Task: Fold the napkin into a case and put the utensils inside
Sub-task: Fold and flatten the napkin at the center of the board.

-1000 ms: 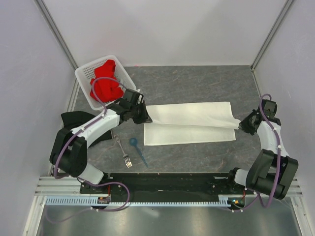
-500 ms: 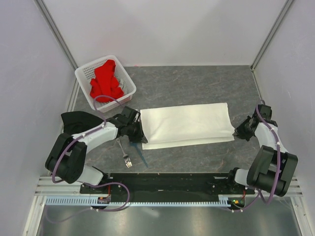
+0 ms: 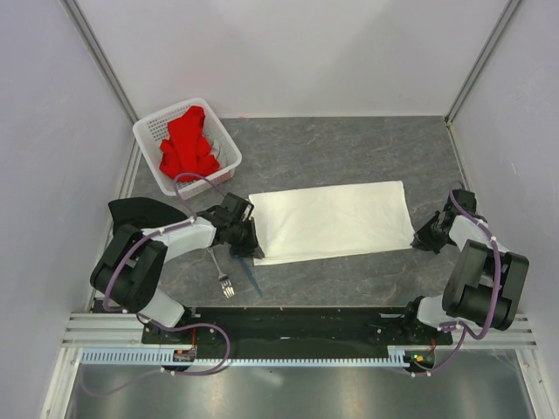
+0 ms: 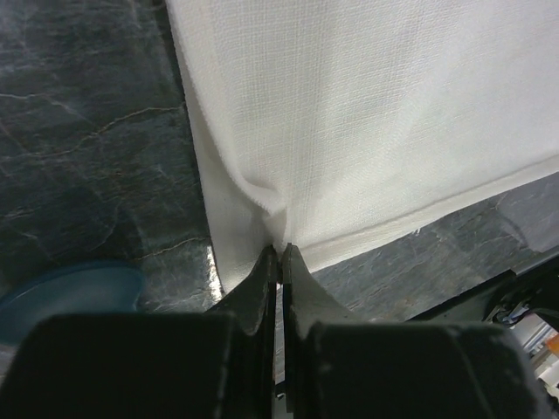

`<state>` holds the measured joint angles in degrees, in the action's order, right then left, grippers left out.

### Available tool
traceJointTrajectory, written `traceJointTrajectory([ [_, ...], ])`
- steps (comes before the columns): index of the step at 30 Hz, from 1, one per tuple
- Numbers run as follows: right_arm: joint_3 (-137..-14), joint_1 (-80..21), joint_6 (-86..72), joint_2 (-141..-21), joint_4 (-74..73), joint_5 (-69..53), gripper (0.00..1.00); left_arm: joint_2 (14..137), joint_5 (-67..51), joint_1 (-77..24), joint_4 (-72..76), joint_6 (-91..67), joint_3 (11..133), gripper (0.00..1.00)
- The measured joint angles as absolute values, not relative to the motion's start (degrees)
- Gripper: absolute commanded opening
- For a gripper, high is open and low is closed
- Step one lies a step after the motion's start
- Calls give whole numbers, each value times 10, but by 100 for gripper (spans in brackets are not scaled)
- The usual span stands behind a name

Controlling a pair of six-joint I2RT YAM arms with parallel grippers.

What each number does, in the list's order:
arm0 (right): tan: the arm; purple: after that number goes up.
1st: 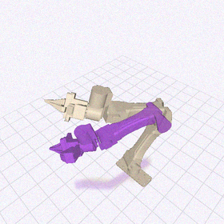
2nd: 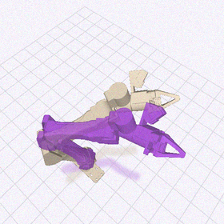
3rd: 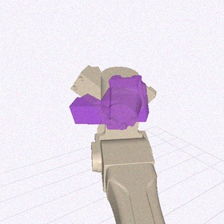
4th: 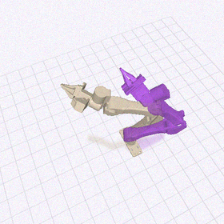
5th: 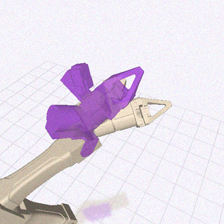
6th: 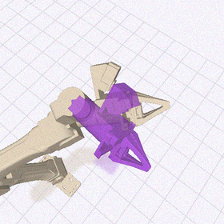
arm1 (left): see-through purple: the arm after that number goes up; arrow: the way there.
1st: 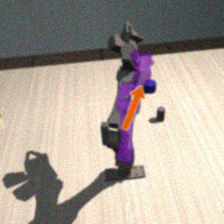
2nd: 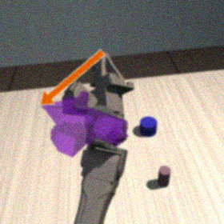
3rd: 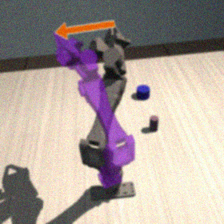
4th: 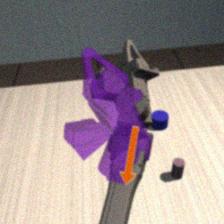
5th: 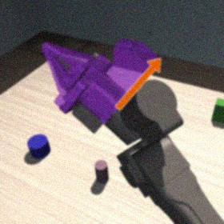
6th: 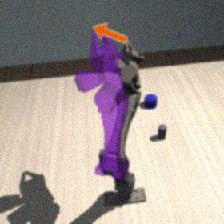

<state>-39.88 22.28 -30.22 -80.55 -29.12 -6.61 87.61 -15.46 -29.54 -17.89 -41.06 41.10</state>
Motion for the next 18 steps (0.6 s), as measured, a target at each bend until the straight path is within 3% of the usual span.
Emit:
traceJointTrajectory([
  [5, -399, 223, -304, -806, -277, -56, 6, 887, -161, -297, -164, -411, 415, 2],
  [8, -399, 223, -306, -806, -271, -46, 16, 898, -163, -297, -158, -410, 425, 9],
  [13, -399, 224, -301, -795, -272, -36, 45, 881, -148, -298, -159, -408, 417, 34],
  [18, -405, 226, -283, -723, -294, -14, 71, 764, -121, -297, -203, -404, 385, 46],
])
